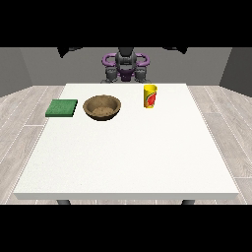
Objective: Pick the cup and pour the ball into the bowl, then pick the bowl and place it on the pad
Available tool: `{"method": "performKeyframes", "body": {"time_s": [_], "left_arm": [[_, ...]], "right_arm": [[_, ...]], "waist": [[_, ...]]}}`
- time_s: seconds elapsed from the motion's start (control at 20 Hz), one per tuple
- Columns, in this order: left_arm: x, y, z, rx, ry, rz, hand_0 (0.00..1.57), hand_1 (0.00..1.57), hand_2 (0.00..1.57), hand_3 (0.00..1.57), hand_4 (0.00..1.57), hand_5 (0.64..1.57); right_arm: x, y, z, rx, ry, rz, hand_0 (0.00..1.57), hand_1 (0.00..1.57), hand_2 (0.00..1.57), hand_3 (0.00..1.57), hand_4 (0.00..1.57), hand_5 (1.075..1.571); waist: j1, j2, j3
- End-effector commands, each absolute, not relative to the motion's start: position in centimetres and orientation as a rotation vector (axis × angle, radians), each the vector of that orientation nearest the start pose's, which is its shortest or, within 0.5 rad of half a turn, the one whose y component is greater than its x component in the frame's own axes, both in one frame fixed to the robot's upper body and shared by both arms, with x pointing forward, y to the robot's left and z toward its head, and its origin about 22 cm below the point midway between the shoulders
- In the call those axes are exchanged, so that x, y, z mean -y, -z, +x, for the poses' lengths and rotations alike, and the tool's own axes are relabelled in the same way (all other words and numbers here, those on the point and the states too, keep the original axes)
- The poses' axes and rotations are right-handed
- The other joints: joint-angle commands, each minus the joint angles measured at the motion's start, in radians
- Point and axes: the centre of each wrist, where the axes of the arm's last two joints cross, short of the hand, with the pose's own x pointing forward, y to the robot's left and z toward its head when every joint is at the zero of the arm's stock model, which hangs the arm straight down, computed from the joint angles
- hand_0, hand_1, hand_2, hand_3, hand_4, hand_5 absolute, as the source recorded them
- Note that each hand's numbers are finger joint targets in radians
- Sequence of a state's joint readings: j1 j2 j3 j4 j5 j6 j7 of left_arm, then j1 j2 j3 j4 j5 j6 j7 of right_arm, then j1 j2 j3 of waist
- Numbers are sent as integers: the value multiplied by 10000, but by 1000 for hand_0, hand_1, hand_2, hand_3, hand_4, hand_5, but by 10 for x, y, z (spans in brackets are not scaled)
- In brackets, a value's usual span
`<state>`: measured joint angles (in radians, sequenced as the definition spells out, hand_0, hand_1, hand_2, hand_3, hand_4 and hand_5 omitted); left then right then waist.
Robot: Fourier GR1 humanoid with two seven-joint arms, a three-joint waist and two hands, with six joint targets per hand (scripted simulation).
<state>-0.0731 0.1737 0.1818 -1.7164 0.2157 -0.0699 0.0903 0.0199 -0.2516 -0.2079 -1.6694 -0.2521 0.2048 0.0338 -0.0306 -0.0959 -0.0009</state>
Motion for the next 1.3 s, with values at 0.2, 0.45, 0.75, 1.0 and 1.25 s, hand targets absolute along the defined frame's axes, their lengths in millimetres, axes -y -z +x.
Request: {"method": "performKeyframes", "body": {"time_s": [0.2,0.45,0.75,1.0,1.25], "left_arm": [[-319,-46,274,18715,-875,451,0,0,0,0,0,1529],[-269,-2,269,18757,-473,283,0,0,0,0,0,1526],[-250,20,301,19452,-760,691,0,0,0,0,0,1517],[-268,45,307,19663,-1207,1150,0,0,0,0,0,1519],[-268,79,305,19458,-1038,1269,0,0,0,0,0,1519]], "right_arm": [[325,-58,250,17864,-363,640,0,0,0,0,0,1570],[332,-39,254,17609,-540,183,0,0,0,0,0,1571],[327,-56,276,18838,-784,379,0,0,0,0,0,1571],[335,-30,255,18715,-972,910,0,0,0,0,0,1570],[327,-52,273,18924,-821,827,0,0,0,0,0,1571]], "waist": [[-371,1669,4],[-89,1694,8],[-477,2856,6],[-1080,3095,6],[-880,3190,1]]}}
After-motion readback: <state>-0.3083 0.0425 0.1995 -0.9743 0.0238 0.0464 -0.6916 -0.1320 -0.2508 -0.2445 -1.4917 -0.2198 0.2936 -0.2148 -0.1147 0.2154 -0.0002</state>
